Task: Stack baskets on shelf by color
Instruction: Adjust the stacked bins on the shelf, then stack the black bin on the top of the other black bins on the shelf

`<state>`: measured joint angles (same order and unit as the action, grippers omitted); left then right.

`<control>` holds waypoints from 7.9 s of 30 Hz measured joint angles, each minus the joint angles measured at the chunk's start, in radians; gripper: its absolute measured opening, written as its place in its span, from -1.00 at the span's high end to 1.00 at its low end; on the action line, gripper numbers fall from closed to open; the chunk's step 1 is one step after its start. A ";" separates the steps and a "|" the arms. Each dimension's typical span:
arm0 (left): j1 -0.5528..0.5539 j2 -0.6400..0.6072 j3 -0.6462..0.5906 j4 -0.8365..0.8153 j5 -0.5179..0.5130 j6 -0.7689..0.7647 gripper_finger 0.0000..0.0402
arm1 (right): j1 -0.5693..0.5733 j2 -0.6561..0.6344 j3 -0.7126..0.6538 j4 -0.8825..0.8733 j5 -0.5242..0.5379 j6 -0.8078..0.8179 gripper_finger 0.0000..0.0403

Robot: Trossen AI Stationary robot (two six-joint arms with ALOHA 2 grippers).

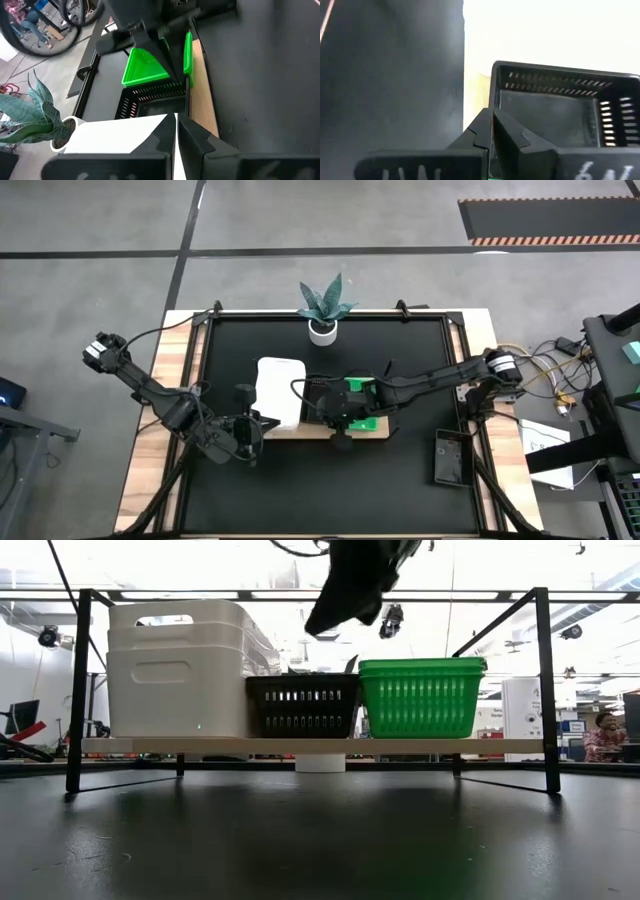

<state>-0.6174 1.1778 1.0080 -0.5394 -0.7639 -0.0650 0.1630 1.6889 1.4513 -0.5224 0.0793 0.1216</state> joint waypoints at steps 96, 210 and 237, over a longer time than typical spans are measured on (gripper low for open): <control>-0.005 0.000 0.000 0.219 0.001 0.098 1.00 | 0.954 -0.193 -0.084 -0.767 0.026 1.165 0.56; -0.005 0.000 -0.003 0.188 0.000 0.104 1.00 | 0.136 -0.009 0.034 -0.022 0.339 0.043 0.96; -0.005 0.000 -0.003 0.188 0.000 0.103 1.00 | 0.131 -0.003 0.015 -0.018 0.340 0.042 0.96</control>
<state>-0.6224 1.1778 1.0046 -0.3515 -0.7635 0.0383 0.2935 1.6863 1.4662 -0.5404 0.4191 0.1634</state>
